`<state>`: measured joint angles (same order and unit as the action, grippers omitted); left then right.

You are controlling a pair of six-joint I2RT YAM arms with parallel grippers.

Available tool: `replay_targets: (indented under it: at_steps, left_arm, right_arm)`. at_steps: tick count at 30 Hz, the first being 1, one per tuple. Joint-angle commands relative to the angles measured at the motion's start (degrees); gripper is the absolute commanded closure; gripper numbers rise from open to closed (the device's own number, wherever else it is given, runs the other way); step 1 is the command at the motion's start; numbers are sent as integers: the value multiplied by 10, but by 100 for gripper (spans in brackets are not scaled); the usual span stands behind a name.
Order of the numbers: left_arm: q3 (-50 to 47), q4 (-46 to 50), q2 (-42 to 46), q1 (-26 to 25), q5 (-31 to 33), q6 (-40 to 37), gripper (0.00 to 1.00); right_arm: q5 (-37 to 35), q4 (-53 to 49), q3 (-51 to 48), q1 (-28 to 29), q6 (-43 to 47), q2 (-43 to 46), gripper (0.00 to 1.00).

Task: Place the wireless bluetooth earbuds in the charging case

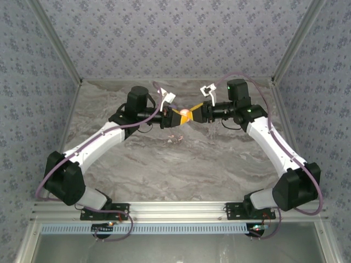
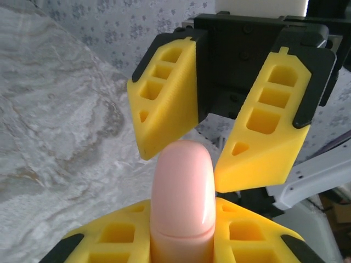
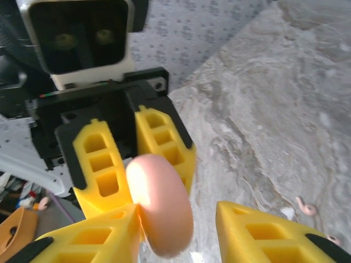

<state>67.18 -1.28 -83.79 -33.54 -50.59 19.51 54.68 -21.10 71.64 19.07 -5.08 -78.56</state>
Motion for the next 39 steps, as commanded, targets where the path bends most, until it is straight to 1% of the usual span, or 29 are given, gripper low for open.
replay_targets:
  at_steps: [1, 5, 10, 19, 24, 30, 39]
  left_arm:
    - [7, -12, -3, -4, 13, -93, 94]
    - [-28, -64, 11, -6, 18, -181, 96]
    - [-36, -72, 10, -7, 7, -252, 96]
    - [-57, -101, 15, -13, -2, -280, 97]
    - [-59, -89, 20, -19, -6, -298, 97]
    - [-71, -89, 28, -26, -7, -318, 97]
    - [-79, -80, 35, -31, -11, -332, 97]
  right_arm:
    - [-85, -52, 14, 5, 25, 26, 55]
    - [-113, -87, 17, 17, 51, 36, 50]
    - [-121, -106, 16, 35, 72, 43, 47]
    - [-131, -124, 20, 51, 93, 39, 45]
    - [-143, -122, 22, 51, 91, 39, 45]
    - [-179, -118, 24, 49, 81, 40, 45]
    - [-211, -102, 20, 45, 64, 50, 45]
